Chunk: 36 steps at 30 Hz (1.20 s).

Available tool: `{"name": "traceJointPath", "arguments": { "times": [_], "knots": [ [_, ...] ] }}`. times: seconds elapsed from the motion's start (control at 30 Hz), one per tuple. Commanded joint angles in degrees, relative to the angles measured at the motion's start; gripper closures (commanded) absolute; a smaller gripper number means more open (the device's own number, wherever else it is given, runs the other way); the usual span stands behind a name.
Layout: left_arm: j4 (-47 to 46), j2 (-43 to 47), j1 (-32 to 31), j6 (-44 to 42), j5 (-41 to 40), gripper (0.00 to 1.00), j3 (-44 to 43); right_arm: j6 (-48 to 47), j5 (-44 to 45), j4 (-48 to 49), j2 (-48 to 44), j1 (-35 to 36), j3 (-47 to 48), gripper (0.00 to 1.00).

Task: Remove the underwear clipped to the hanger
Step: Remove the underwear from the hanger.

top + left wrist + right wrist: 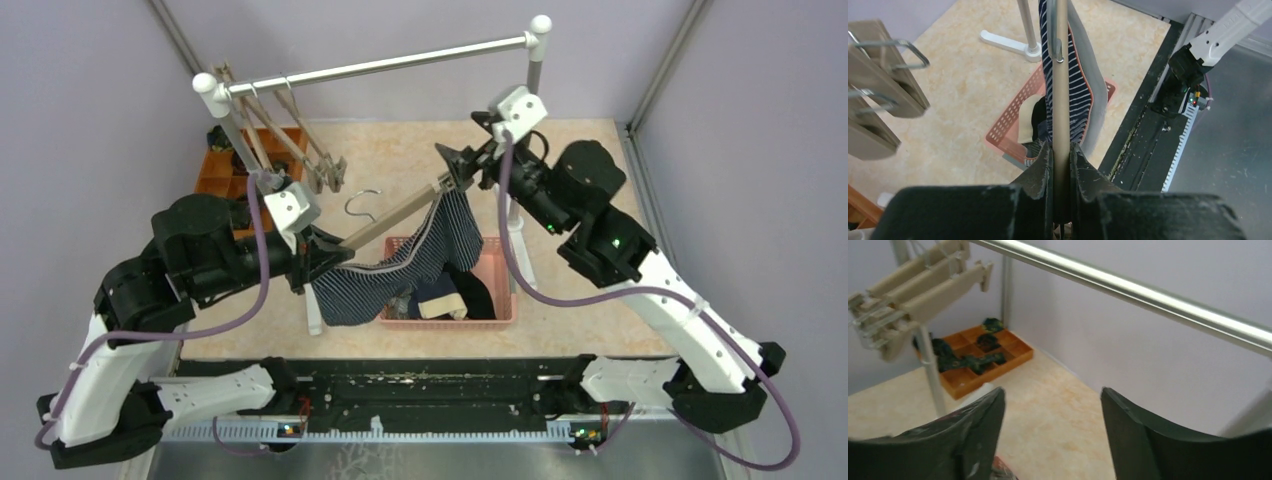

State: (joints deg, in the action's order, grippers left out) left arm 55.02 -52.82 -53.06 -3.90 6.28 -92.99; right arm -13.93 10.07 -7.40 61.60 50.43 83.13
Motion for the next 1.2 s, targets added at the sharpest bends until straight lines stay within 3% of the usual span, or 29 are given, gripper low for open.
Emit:
{"name": "traceJointPath", "arguments": {
  "times": [0.0, 0.07, 0.33, 0.47, 0.73, 1.17],
  "knots": [
    [0.97, -0.95, -0.31, -3.6, 3.85, 1.0, -2.54, -1.3, -15.67, -13.22, 4.57, -0.31, 13.2, 0.21],
    [2.08, -1.39, -0.32, -4.3, 3.38, 1.0, -3.17, -3.66, -17.78, -18.3, 6.19, -0.73, 17.8, 0.12],
    [3.73, 0.02, -0.32, -5.13, 2.53, 1.0, -4.08, -11.41, -23.62, -30.26, 3.38, -3.85, 24.97, 0.1],
    [2.92, 1.34, -0.3, -5.87, 5.74, 1.0, -4.26, -18.16, -35.77, -40.35, -0.08, -4.02, 25.59, 0.1],
    [1.69, 1.48, -0.3, -4.87, 12.16, 1.0, -6.16, -20.58, -46.9, -39.15, -4.57, -4.03, 20.21, 0.11],
    [-5.19, 1.91, -0.35, -5.25, 23.52, 1.0, 0.77, -18.47, -50.57, -35.19, -2.94, -4.04, 17.37, 0.17]
  ]
}}
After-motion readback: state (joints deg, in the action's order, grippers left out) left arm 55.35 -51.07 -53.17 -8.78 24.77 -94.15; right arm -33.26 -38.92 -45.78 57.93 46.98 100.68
